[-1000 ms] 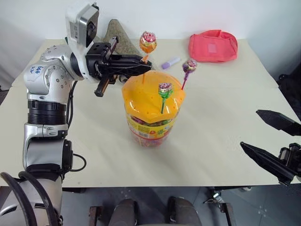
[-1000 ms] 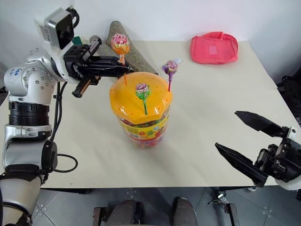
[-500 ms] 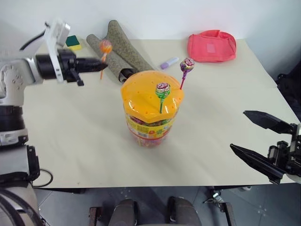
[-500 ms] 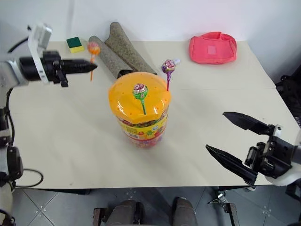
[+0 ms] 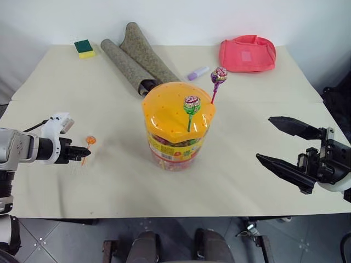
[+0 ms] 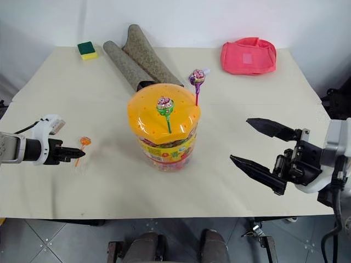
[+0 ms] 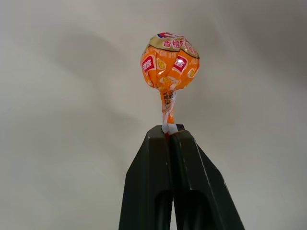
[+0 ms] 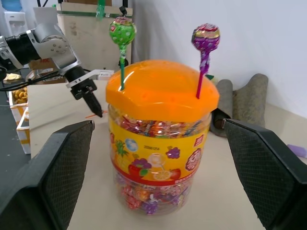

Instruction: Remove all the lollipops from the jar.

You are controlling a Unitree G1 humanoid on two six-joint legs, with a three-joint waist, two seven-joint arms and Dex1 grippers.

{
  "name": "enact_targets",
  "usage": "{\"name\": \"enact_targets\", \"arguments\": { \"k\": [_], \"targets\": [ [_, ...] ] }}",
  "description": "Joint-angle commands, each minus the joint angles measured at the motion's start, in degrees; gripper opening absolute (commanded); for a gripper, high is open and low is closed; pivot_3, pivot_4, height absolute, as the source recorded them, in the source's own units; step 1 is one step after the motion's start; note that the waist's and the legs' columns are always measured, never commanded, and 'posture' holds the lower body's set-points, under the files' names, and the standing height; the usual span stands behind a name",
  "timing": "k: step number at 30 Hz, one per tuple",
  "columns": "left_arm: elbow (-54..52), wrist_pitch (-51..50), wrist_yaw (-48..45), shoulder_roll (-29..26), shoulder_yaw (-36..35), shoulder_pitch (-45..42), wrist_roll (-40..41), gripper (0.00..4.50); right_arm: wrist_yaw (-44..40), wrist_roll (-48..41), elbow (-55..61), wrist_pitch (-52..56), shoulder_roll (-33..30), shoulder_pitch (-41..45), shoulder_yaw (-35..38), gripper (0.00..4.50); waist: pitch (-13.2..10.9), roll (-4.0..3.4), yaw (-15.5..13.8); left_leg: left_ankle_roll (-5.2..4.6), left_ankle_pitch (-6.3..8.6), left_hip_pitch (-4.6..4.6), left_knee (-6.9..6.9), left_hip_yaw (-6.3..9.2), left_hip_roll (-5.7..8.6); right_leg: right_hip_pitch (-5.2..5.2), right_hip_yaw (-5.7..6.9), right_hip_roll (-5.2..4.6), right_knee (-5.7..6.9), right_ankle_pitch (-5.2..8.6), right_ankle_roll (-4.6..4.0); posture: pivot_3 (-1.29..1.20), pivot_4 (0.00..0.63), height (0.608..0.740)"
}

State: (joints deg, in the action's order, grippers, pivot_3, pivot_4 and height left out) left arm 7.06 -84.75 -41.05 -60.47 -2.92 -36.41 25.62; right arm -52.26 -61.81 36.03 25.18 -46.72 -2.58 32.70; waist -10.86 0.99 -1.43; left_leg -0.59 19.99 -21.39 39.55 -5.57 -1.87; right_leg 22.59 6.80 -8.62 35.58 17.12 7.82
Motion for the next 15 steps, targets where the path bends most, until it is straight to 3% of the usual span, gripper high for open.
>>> {"name": "enact_targets", "arguments": {
  "k": [1,12,15],
  "targets": [
    [-0.1,-1.9,1.6,0.5,-1.0,-2.9,-0.2,0.99,-0.1,0.0,0.2,0.1,-0.8,0.9,-0.1,4.50,0.0,0.00,-0.1,0.00,0.00,0.00,0.00,-0.02,0.00,0.00,0.01,0.00,0.01,0.00,0.00,0.00,0.150,0.740],
    [-2.2,-1.1,0.0,-1.7,1.0,-8.9,1.4,4.31,0.2,0.0,-0.1,1.0,-1.7,2.5,0.2,4.50,0.0,0.01,0.0,0.00,0.00,-0.01,0.01,-0.43,0.01,0.02,-0.02,0.00,0.02,0.00,0.00,0.00,0.150,0.740],
    [-2.3,0.5,-1.7,-3.1,2.1,-11.4,1.7,4.48,0.1,-0.1,-0.3,1.2,-2.1,2.7,0.9,4.50,0.0,0.01,0.0,0.00,0.00,-0.02,0.01,-0.50,0.01,0.03,-0.02,0.00,0.01,0.00,0.00,0.00,0.150,0.740]
  ]
}}
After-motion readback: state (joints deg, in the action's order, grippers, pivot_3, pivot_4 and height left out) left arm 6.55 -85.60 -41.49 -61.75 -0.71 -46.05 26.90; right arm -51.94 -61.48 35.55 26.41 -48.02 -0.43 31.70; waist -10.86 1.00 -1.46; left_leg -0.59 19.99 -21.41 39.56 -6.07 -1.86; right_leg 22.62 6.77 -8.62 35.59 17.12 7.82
